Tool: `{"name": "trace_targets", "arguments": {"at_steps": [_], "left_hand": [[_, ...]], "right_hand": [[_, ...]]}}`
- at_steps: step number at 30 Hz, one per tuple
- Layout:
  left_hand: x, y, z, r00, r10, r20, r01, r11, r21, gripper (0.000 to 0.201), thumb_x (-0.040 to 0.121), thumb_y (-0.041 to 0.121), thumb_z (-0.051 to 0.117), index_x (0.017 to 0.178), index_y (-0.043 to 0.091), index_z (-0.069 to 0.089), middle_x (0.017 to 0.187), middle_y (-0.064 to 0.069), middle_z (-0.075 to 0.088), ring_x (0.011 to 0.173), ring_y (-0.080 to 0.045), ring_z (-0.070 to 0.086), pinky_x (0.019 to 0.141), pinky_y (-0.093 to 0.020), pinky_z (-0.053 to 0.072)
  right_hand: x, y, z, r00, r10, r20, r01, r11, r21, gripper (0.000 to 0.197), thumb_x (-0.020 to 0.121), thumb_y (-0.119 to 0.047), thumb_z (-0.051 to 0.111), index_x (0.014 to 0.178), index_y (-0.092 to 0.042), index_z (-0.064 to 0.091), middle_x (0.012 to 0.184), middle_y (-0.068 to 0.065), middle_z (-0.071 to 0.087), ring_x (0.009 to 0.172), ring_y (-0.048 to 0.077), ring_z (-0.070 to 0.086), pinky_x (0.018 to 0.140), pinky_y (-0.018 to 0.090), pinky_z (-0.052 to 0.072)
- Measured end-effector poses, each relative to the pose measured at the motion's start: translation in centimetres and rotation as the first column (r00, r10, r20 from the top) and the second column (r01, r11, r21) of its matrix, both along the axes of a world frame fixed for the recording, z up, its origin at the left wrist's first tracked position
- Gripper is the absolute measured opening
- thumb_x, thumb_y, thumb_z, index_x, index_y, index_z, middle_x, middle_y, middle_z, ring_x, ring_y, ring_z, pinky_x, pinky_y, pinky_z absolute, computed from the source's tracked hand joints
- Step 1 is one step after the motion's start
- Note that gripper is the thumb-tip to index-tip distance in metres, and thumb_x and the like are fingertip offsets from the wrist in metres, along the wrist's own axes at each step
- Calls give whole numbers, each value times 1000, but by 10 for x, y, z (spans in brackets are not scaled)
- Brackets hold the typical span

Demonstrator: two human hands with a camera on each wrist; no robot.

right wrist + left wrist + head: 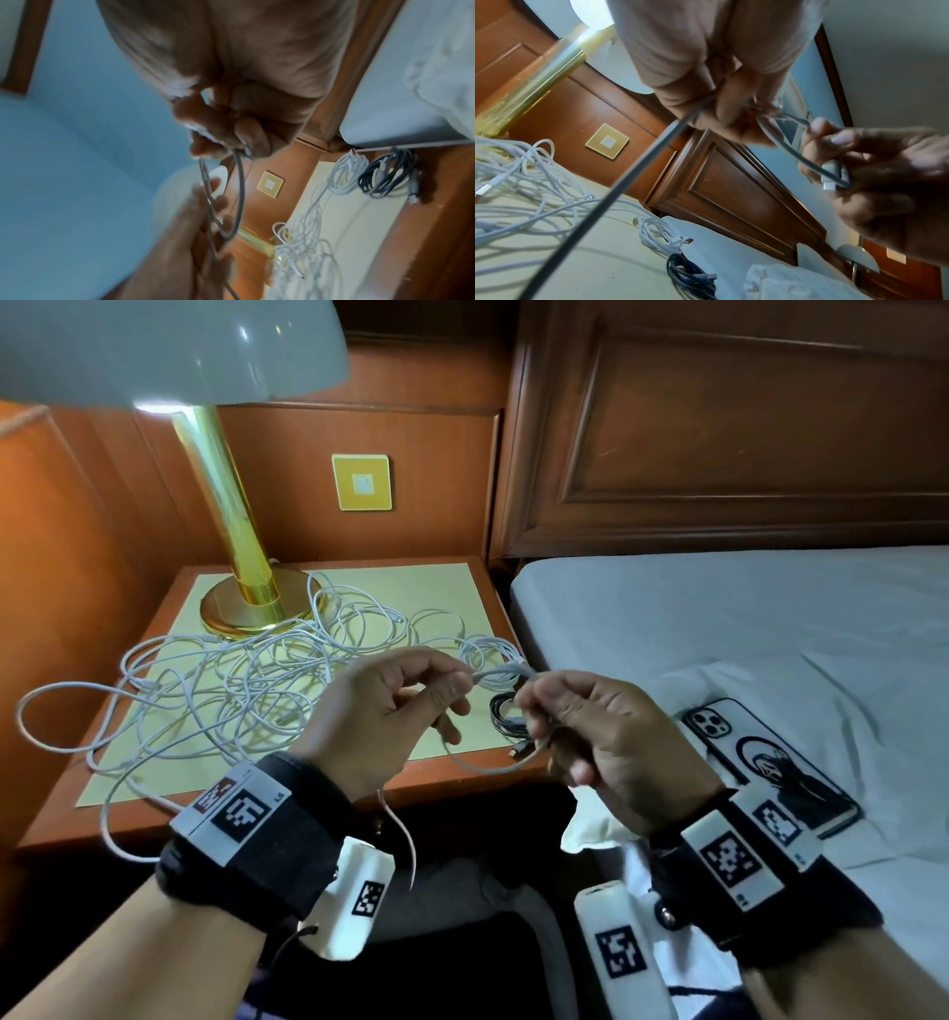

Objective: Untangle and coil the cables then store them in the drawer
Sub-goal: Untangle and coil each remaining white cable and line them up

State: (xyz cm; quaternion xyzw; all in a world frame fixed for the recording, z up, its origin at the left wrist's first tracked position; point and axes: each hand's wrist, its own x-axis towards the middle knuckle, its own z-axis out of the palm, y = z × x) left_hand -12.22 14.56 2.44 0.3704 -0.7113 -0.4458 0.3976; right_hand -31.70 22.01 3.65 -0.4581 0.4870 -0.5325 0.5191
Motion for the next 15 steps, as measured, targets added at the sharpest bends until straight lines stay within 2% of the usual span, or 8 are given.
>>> {"name": "trace_targets", "arguments": {"at_steps": [1, 3, 5, 7, 9, 11, 13, 15], "left_hand": [[2, -1, 0, 1000, -14, 0, 14, 1000, 17, 11, 94, 16, 63, 96, 14, 74, 76, -5, 72, 52, -14, 64, 41, -14, 38], [9, -6, -2, 1000, 4, 20, -5, 999, 33, 14, 94, 13, 64, 95, 20, 76, 72, -2, 70, 49, -16, 58, 41, -14, 37], [22, -16, -7, 992, 102, 71, -104, 994, 25, 18, 94, 17, 66, 89, 30, 78, 67, 5, 67, 47, -11, 49, 44, -17, 36], [38, -26, -9, 962, 238, 136, -234, 971, -41, 13, 92, 27, 69, 88, 37, 76, 66, 12, 67, 48, -3, 49, 49, -18, 38], [47, -30, -7, 916, 362, 174, -345, 931, -122, 8, 89, 33, 71, 84, 35, 76, 68, 14, 69, 51, -2, 52, 51, -15, 40], [45, -27, -6, 878, 427, 219, -381, 897, -224, 6, 88, 31, 73, 83, 29, 76, 70, 13, 69, 56, -2, 55, 53, -5, 38], [37, -20, -5, 871, 421, 252, -316, 874, -369, 6, 87, 22, 76, 82, 23, 75, 73, 11, 69, 61, 2, 57, 59, -2, 39], [26, -10, -5, 879, 380, 288, -202, 844, -497, 9, 86, 18, 76, 78, 21, 75, 73, 11, 67, 63, 7, 56, 62, -3, 40]], "right_hand": [[-4, 0, 4, 993, -40, 110, 40, 999, 4, 22, 88, -30, 57, 83, -13, 71, 70, 2, 60, 35, 6, 34, 40, 20, 26], [-17, 1, 11, 952, -131, 278, 135, 991, 4, 20, 89, -28, 55, 83, -14, 67, 71, 0, 59, 35, 4, 31, 43, 21, 27], [-31, 4, 16, 910, -223, 350, 236, 972, 4, 18, 91, -28, 53, 83, -16, 64, 72, -3, 58, 36, 4, 29, 45, 21, 27], [-42, 7, 16, 882, -299, 363, 320, 947, 2, 19, 95, -28, 52, 83, -19, 64, 74, -4, 58, 35, 4, 27, 45, 20, 29], [-45, 8, 16, 880, -339, 333, 365, 931, -16, 17, 93, -28, 55, 84, -17, 65, 75, -3, 61, 35, 5, 26, 45, 19, 31], [-41, 9, 15, 903, -343, 260, 370, 927, -60, 18, 87, -29, 58, 86, -14, 68, 77, 0, 64, 36, 7, 27, 46, 21, 32], [-33, 10, 13, 927, -337, 165, 358, 927, -116, 18, 87, -26, 60, 83, -14, 72, 77, 4, 67, 37, 9, 30, 49, 27, 30], [-24, 10, 10, 940, -342, 6, 337, 923, -184, 22, 95, -20, 58, 82, -17, 74, 79, 7, 70, 38, 13, 35, 50, 29, 30]]}}
